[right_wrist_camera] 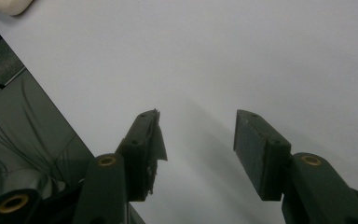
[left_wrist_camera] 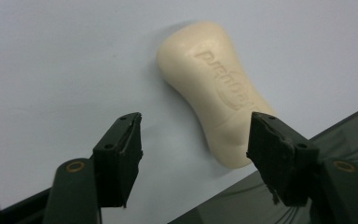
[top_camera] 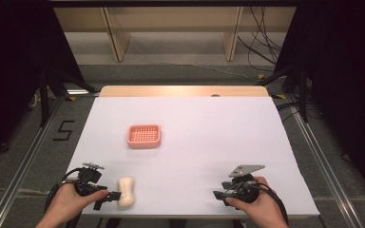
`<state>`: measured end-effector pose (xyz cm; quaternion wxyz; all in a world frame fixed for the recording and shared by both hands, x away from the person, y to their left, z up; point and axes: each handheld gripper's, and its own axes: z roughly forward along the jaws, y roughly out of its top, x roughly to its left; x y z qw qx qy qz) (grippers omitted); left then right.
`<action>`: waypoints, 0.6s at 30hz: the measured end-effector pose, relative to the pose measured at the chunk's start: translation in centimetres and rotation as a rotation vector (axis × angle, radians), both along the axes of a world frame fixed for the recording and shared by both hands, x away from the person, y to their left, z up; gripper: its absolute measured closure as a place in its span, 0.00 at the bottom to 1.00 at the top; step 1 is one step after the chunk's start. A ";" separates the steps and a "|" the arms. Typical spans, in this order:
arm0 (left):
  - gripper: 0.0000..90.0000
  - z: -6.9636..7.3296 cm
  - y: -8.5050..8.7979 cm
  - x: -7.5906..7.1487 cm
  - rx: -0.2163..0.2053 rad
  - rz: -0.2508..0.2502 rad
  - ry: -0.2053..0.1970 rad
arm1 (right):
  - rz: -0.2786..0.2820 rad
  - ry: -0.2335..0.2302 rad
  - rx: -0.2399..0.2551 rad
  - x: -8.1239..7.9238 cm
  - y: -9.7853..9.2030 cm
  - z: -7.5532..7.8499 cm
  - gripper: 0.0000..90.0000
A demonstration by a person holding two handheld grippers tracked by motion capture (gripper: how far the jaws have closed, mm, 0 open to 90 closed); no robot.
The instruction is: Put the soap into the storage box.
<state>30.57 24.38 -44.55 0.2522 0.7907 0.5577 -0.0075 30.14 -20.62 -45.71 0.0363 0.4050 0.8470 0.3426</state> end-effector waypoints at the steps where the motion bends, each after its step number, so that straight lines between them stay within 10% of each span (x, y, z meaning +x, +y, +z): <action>1: 0.37 0.1 0.1 0.1 0.008 -0.016 0.005 | -0.001 -0.003 0.000 0.0 0.0 0.0 0.57; 18: 0.35 0.5 -1.7 1.9 0.007 0.046 0.095 | -0.004 0.002 -0.010 -0.1 0.0 0.1 0.56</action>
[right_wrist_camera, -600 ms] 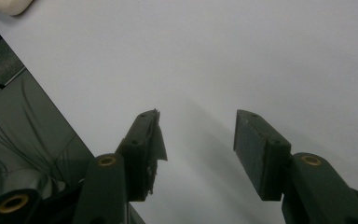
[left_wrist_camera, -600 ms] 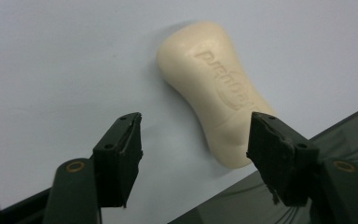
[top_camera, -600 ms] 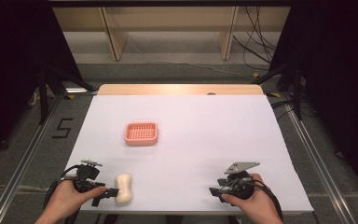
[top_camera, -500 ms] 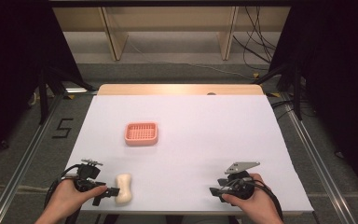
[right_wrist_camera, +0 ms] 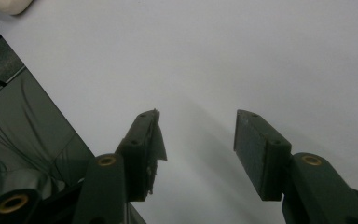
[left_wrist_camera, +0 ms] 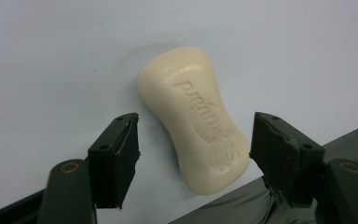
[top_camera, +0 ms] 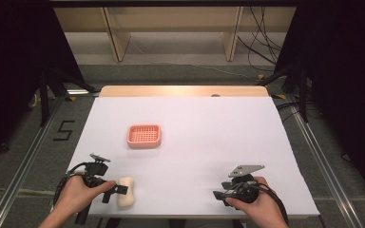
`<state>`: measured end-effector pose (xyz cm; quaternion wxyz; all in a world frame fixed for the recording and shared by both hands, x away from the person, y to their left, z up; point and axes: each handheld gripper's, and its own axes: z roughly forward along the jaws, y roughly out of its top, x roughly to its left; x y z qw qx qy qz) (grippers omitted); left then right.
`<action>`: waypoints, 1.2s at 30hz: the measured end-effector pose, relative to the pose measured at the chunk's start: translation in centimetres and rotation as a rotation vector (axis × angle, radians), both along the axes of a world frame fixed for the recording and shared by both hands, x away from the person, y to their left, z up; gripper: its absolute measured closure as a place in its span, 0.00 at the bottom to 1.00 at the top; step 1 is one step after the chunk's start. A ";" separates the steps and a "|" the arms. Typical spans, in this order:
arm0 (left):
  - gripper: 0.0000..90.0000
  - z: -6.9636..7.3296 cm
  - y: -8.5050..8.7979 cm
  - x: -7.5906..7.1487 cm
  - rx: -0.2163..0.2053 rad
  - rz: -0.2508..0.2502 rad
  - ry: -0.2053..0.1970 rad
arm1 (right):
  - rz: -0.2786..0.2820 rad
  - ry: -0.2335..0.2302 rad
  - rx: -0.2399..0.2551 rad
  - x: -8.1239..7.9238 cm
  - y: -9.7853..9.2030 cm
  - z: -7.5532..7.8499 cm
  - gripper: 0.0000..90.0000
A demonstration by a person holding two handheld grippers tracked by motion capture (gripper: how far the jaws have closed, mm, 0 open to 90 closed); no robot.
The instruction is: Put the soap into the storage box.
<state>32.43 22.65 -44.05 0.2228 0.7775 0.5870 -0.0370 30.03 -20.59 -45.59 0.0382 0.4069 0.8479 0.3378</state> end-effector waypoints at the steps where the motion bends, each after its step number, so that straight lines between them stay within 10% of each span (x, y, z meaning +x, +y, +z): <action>1: 0.35 0.0 0.0 0.0 0.000 0.000 0.000 | 0.000 0.000 0.000 0.0 0.0 0.0 0.56; 36: 0.30 -1.6 -2.5 1.8 0.081 0.049 0.101 | 0.007 0.012 -0.004 0.1 0.0 -0.2 0.56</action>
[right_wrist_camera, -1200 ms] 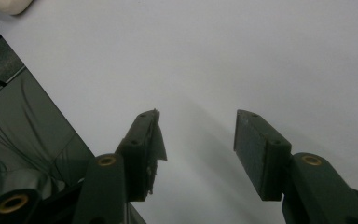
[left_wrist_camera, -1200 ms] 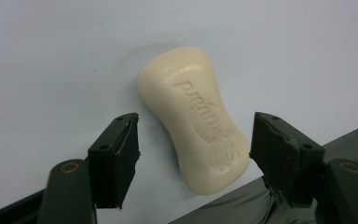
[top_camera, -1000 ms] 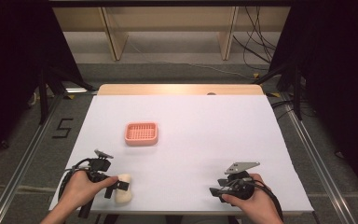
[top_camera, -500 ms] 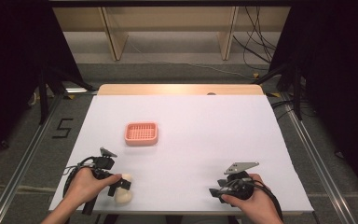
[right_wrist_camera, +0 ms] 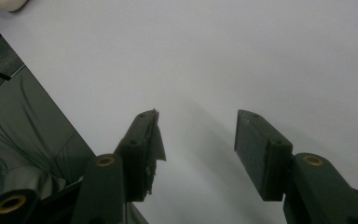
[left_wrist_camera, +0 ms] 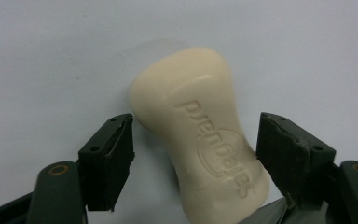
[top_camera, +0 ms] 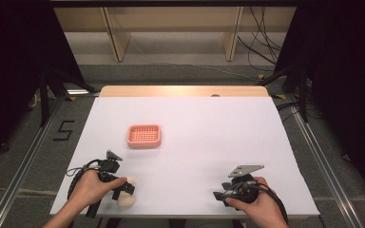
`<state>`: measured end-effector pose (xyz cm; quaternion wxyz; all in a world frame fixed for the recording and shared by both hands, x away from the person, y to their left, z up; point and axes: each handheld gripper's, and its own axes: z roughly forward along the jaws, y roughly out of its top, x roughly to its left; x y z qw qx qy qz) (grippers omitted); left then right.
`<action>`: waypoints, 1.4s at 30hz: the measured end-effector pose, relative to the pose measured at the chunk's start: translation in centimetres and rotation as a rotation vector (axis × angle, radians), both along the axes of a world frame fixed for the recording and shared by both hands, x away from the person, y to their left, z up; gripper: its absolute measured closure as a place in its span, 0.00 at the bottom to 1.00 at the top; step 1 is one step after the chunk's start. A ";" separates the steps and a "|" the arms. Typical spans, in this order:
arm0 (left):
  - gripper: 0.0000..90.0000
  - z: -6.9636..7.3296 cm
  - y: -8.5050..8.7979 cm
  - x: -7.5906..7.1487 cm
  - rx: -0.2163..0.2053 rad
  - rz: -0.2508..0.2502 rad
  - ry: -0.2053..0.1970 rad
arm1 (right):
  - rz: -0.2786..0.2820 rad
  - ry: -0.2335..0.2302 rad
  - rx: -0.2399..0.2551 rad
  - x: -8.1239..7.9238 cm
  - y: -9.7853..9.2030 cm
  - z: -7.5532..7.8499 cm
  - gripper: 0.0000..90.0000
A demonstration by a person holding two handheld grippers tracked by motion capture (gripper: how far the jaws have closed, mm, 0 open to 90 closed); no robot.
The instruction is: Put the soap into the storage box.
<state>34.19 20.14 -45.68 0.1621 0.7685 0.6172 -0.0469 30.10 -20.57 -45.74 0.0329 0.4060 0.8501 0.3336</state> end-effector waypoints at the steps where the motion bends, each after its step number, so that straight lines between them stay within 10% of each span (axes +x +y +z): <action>1: 0.30 0.0 0.0 0.0 0.000 0.000 0.000 | 0.000 0.000 0.000 0.0 0.0 0.0 0.56; 42: 0.51 0.0 -1.2 1.0 0.181 -0.261 0.045 | 0.001 0.004 0.003 0.0 0.1 -0.1 0.56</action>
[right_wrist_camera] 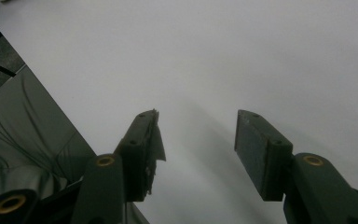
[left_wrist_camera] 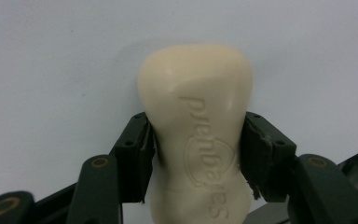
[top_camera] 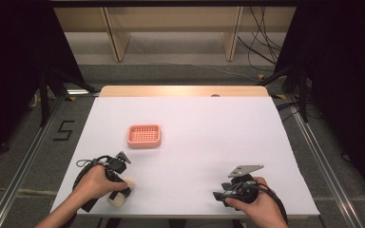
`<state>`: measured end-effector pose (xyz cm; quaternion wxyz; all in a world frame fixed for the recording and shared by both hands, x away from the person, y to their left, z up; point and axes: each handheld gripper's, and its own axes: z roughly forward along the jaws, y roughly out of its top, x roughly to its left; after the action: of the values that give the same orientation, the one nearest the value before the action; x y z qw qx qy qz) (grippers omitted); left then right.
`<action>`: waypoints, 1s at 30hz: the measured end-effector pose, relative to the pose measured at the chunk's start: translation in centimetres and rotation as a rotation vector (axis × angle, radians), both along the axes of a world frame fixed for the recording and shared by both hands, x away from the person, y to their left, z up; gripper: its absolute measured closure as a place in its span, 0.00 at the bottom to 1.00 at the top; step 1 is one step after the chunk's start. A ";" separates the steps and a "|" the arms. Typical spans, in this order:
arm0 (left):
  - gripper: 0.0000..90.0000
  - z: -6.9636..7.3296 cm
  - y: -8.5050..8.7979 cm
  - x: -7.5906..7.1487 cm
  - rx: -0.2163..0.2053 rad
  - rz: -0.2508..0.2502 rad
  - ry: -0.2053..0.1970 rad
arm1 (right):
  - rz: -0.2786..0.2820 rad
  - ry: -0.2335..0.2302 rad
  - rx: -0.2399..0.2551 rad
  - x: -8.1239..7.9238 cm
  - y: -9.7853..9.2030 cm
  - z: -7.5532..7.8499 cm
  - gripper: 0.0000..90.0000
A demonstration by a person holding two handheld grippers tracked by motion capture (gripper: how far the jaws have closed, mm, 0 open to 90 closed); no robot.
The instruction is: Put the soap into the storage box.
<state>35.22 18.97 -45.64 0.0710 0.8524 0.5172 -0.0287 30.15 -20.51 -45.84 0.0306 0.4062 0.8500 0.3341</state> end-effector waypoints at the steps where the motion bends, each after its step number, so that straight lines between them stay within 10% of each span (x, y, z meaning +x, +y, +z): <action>1: 0.51 0.0 0.0 0.0 0.000 0.000 0.000 | 0.000 0.000 0.000 0.0 0.0 0.0 0.56; 14: 0.53 -0.2 -0.3 0.2 0.014 0.015 0.018 | 0.003 0.000 -0.001 0.0 0.0 0.0 0.55; 30: 0.54 -0.1 -0.1 -0.3 0.004 -0.143 -0.001 | 0.001 0.000 0.002 -0.1 0.0 0.1 0.55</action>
<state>34.87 18.84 -45.74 0.0673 0.8874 0.4548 -0.0322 30.09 -20.54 -45.79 0.0301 0.4056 0.8500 0.3349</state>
